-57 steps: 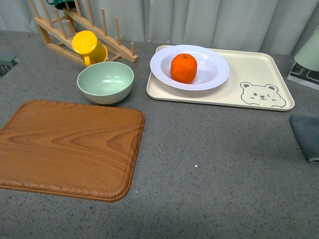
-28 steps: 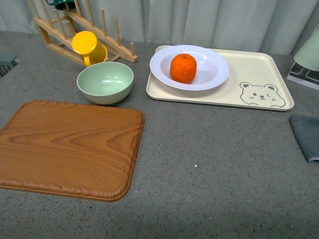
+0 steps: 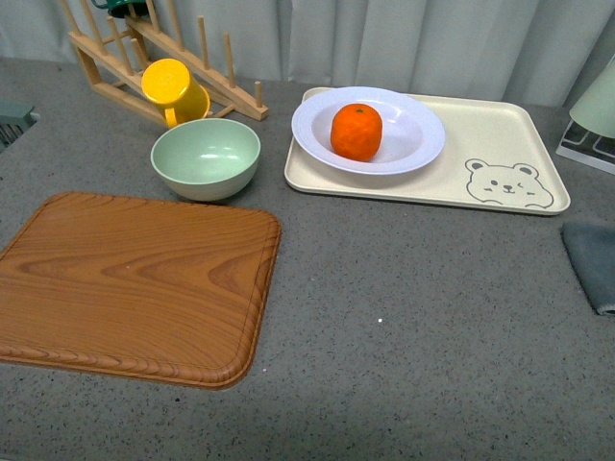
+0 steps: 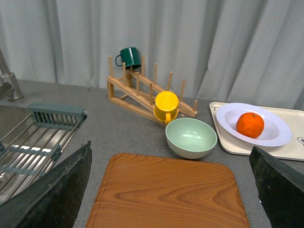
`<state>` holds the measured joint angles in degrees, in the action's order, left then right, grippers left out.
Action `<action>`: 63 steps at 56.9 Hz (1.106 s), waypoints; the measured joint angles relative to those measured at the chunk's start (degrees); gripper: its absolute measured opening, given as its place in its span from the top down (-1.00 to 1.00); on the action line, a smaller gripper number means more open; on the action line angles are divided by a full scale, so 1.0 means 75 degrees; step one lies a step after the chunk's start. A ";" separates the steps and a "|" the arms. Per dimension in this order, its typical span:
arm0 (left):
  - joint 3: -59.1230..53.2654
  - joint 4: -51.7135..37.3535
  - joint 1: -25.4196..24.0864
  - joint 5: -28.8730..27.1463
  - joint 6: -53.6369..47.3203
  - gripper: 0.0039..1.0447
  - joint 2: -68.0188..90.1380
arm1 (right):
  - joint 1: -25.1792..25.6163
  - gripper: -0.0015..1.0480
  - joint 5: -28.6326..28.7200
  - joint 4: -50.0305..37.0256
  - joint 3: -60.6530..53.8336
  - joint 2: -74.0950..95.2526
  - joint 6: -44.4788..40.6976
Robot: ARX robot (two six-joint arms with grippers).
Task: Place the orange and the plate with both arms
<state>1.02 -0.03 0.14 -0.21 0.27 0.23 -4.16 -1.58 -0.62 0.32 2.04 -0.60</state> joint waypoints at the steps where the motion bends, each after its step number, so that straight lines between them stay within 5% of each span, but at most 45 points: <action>1: 0.0000 0.0000 0.0000 0.0012 0.0000 -0.88 0.0000 | 0.0175 0.98 0.0140 0.0026 0.0000 -0.0131 0.0003; 18: 0.0000 0.0000 0.0000 0.0012 0.0000 -0.88 -0.0003 | 0.0530 0.97 0.0201 0.0079 0.0000 -0.0242 0.0003; 48: 0.0000 0.0000 0.0000 0.0012 0.0000 -0.88 -0.0003 | 0.0536 -0.85 0.0201 0.0079 0.0000 -0.0242 0.0009; 63: 0.0000 0.0000 0.0000 0.0012 0.0000 -0.88 -0.0003 | 0.0536 -0.83 0.0201 0.0079 0.0000 -0.0242 0.0009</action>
<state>1.02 -0.03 0.14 -0.12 0.27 0.21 -0.14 -0.08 -0.03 0.32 0.23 -0.54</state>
